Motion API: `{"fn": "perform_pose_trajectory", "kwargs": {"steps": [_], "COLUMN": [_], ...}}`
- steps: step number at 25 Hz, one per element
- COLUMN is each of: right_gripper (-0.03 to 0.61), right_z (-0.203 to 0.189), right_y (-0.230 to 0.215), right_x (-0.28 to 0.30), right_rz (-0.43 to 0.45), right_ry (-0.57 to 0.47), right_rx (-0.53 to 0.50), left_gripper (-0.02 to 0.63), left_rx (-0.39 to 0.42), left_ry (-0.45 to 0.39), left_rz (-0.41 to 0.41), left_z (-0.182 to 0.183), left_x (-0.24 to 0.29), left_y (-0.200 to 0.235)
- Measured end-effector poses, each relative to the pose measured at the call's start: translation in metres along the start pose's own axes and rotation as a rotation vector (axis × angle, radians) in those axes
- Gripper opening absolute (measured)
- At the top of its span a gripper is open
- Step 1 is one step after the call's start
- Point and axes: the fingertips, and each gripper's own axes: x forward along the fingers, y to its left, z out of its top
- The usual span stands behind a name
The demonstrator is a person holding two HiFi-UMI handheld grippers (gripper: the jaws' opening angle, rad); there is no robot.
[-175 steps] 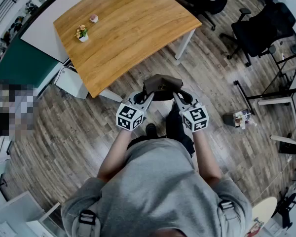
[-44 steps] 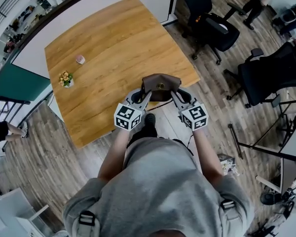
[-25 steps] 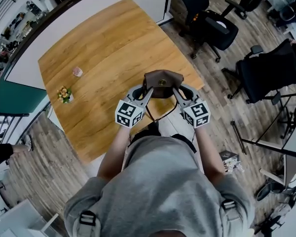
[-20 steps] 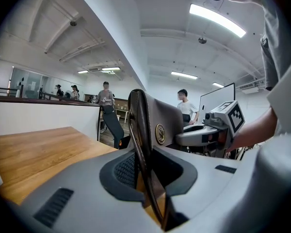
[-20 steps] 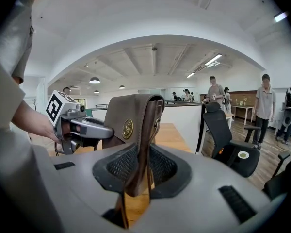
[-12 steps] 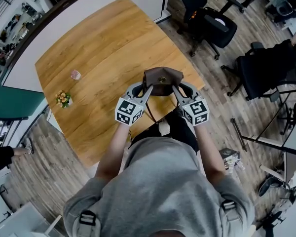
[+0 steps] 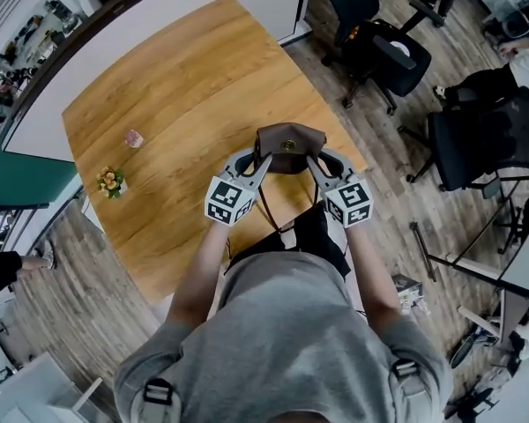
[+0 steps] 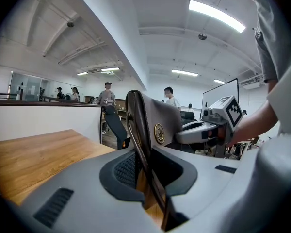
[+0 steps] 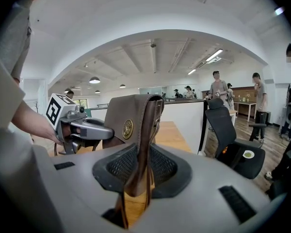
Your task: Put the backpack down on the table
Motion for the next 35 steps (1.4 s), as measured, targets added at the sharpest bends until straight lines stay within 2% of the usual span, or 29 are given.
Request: {"fn": "perform_pose_trajectory", "kwargs": {"steps": [9, 23, 35], "right_gripper": [0.087, 0.086, 0.083], "right_z": [-0.011, -0.041, -0.073], "right_y": [-0.023, -0.052, -0.076], "right_x": [0.029, 0.075, 0.099], "right_rz": [0.026, 0.066, 0.038], "right_ry": [0.035, 0.100, 0.150], "right_rx": [0.025, -0.021, -0.047], "left_gripper": [0.074, 0.074, 0.074], "left_rx": [-0.003, -0.001, -0.028], "left_ry": [0.037, 0.122, 0.182], "left_rz": [0.025, 0.077, 0.107], "left_z": [-0.013, -0.048, -0.084], "left_x": [0.028, 0.064, 0.094], "left_y": [0.024, 0.053, 0.065]}}
